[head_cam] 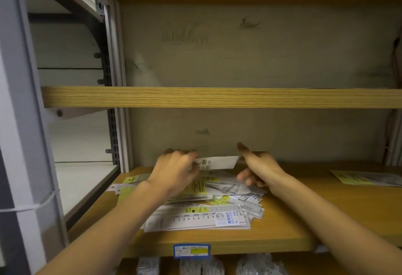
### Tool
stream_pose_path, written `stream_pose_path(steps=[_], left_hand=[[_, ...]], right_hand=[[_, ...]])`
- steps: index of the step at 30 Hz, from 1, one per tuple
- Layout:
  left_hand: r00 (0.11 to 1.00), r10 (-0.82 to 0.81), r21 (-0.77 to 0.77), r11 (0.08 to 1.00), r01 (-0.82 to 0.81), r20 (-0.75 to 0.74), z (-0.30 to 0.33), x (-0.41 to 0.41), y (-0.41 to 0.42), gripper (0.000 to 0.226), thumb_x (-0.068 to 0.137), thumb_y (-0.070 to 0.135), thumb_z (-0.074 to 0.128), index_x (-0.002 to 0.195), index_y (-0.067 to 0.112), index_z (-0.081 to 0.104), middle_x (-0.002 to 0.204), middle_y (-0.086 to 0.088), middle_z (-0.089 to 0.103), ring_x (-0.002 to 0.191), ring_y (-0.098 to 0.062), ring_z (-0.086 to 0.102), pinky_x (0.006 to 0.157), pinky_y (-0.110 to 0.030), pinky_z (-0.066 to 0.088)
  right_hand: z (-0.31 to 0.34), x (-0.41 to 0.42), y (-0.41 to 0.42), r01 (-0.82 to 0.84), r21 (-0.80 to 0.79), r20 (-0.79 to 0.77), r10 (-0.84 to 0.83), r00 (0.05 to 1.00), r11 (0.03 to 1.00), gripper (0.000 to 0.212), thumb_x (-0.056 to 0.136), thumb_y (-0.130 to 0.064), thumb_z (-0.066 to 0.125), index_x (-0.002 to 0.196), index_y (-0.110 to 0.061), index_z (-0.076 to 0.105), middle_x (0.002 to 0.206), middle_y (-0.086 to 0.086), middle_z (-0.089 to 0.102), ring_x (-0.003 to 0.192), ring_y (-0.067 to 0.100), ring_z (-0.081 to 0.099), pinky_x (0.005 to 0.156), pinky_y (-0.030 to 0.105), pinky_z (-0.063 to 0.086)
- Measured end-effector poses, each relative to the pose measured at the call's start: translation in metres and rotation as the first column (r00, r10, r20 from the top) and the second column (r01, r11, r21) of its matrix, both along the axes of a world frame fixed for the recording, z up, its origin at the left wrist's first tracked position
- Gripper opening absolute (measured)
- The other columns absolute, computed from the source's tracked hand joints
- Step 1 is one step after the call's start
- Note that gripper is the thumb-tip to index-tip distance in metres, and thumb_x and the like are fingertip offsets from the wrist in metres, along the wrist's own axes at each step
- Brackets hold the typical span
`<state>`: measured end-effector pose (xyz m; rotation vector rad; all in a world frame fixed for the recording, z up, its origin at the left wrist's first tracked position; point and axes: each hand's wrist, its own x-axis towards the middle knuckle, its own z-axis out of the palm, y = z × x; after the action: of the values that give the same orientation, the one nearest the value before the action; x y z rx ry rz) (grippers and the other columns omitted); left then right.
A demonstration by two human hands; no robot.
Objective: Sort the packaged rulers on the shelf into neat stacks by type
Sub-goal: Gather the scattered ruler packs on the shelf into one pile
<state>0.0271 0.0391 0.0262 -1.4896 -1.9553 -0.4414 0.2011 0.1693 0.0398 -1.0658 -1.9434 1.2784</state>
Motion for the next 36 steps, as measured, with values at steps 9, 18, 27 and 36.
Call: stream_pose_path(steps=[9,18,27,36], left_hand=[[0.972,-0.124,0.169,0.973,0.159,-0.198,-0.005,0.005,0.006,0.013,0.065,0.027,0.073,0.07,0.022,0.062,0.063,0.006,0.065,0.055,-0.019,0.061,0.056,-0.02,0.044],[0.951,-0.31,-0.098,0.946,0.31,0.019,-0.02,-0.01,-0.001,0.026,0.087,0.043,0.063,0.091,0.018,0.055,0.091,0.004,0.059,0.081,-0.019,0.055,0.064,-0.029,0.042],[0.959,-0.199,-0.32,0.912,0.256,0.201,-0.033,-0.001,0.017,0.044,0.087,0.058,0.055,0.117,0.026,0.056,0.109,0.001,0.065,0.096,-0.019,0.059,0.077,-0.034,0.05],[0.958,-0.202,-0.32,0.911,0.26,0.203,-0.034,0.001,0.02,0.043,0.088,0.058,0.055,0.117,0.026,0.056,0.108,0.002,0.066,0.096,-0.019,0.06,0.071,-0.029,0.044]], right_hand=[[0.005,-0.012,-0.003,-0.062,-0.339,-0.167,0.005,0.986,0.939,0.016,0.09,-0.011,0.063,0.106,-0.007,0.062,0.084,0.01,0.075,0.057,0.015,0.07,0.041,0.019,0.043],[-0.003,-0.014,0.012,0.11,-0.305,-0.323,-0.212,0.922,0.946,0.01,0.087,-0.002,0.065,0.09,-0.01,0.06,0.07,0.009,0.068,0.059,0.017,0.064,0.042,0.02,0.038],[-0.006,-0.019,0.007,0.078,-0.271,-0.346,-0.173,0.922,0.959,0.015,0.087,-0.001,0.064,0.098,-0.011,0.059,0.078,0.01,0.068,0.058,0.014,0.065,0.038,0.018,0.04],[-0.008,-0.013,0.009,0.105,-0.268,-0.352,-0.199,0.914,0.958,0.021,0.087,-0.001,0.063,0.106,-0.009,0.06,0.077,0.011,0.066,0.057,0.015,0.063,0.036,0.017,0.039]])
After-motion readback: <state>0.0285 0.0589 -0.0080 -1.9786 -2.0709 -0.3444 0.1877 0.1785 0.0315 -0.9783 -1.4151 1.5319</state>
